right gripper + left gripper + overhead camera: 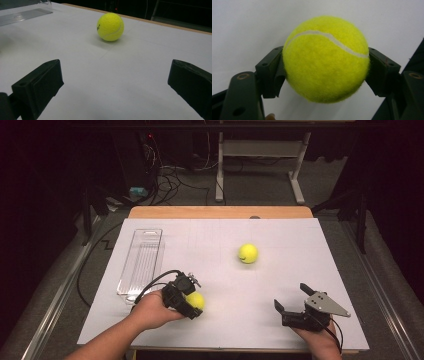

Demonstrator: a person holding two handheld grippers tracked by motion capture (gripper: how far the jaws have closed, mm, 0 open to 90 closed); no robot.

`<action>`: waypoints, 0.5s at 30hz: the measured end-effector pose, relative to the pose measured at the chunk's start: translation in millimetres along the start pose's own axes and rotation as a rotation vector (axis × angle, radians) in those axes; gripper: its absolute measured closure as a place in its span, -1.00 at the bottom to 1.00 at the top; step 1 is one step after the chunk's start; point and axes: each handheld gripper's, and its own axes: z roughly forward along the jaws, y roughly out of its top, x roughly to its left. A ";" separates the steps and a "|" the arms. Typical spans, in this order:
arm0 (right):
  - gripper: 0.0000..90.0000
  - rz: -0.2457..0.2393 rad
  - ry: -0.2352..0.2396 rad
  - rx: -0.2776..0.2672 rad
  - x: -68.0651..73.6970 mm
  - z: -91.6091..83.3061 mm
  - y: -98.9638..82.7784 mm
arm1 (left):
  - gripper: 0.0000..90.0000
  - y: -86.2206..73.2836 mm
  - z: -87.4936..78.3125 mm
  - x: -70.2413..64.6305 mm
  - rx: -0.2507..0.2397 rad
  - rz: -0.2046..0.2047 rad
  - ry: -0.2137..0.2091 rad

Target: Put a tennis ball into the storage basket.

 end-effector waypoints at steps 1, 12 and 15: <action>-1.00 0.000 0.002 0.001 0.3 -0.1 0.0 | -0.41 0.6 -2.0 1.1 0.006 -0.007 -0.005; -1.00 -0.003 0.008 0.002 1.7 -0.8 0.4 | -0.41 14.4 -38.4 16.9 0.099 -0.065 -0.009; -1.00 -0.001 0.010 0.004 2.1 -0.4 0.4 | -0.41 18.8 -48.1 19.9 0.112 -0.066 0.006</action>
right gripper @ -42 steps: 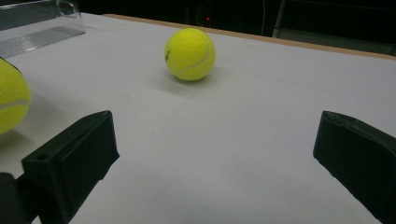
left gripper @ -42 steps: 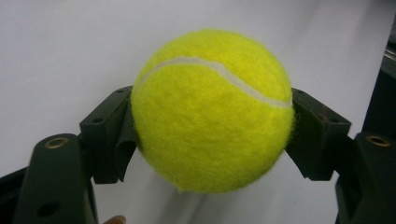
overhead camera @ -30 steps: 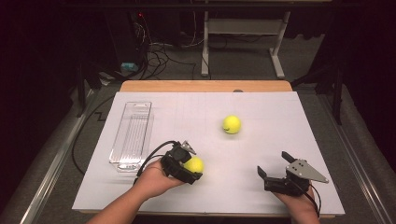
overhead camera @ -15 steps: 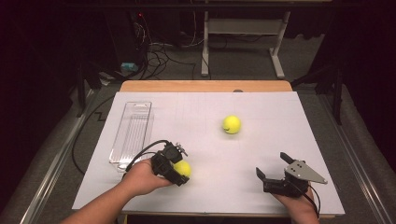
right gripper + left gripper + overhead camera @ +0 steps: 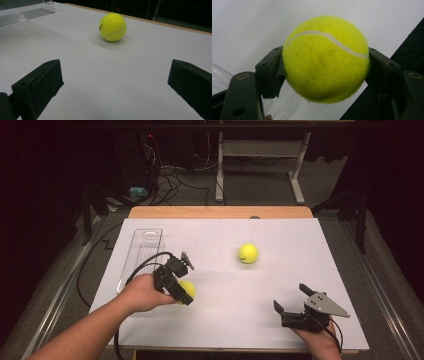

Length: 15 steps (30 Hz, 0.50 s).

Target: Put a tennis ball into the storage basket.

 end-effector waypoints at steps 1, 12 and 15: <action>-1.00 -0.001 0.001 0.000 0.0 0.1 0.0 | -0.41 1.5 -4.5 2.3 0.003 -0.006 0.006; -1.00 -0.001 0.002 0.002 -0.2 -0.4 -0.3 | -0.41 4.8 -39.2 42.3 0.017 -0.114 0.019; -1.00 -0.002 0.002 0.002 -0.1 -0.6 -0.3 | -0.41 2.1 -45.8 56.2 0.009 -0.154 0.031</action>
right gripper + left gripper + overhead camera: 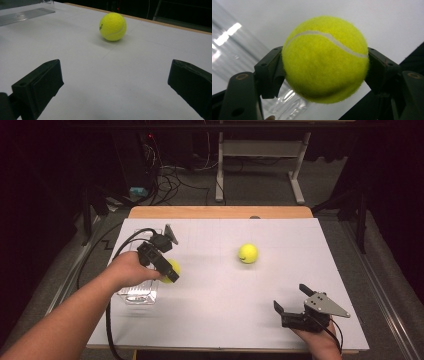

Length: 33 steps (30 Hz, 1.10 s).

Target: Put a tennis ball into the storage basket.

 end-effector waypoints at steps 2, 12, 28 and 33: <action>-1.00 0.000 0.001 -0.001 0.1 0.0 0.0 | -0.41 -0.1 -4.2 9.1 0.006 -0.022 0.011; -1.00 -0.004 0.002 0.001 0.2 0.3 0.0 | -0.41 -3.3 -17.3 48.0 0.006 -0.134 0.060; -1.00 -0.010 0.002 0.006 0.5 0.5 -0.3 | -0.41 -1.1 -6.9 91.8 0.032 -0.277 0.136; -1.00 -0.017 0.001 0.006 0.6 0.7 -0.5 | -0.42 3.4 5.3 94.2 0.055 -0.285 0.141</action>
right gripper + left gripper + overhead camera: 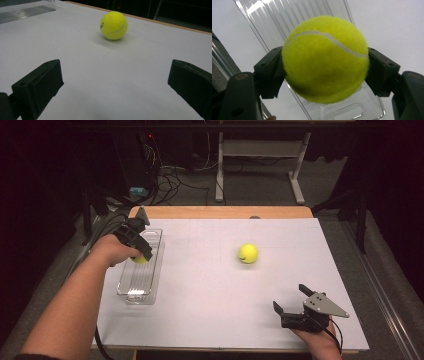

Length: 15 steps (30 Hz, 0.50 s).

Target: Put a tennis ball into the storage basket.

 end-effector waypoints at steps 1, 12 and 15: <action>-1.00 -0.001 0.000 0.000 0.0 0.0 -0.1 | -0.42 1.2 1.7 0.3 0.001 -0.001 0.000; -1.00 -0.004 0.000 0.000 0.0 0.0 -0.3 | -0.88 3.6 0.1 0.3 -0.034 -0.006 0.027; -1.00 -0.003 0.002 0.001 0.2 0.3 -0.4 | -0.98 1.6 -2.6 -2.6 -0.039 -0.002 0.029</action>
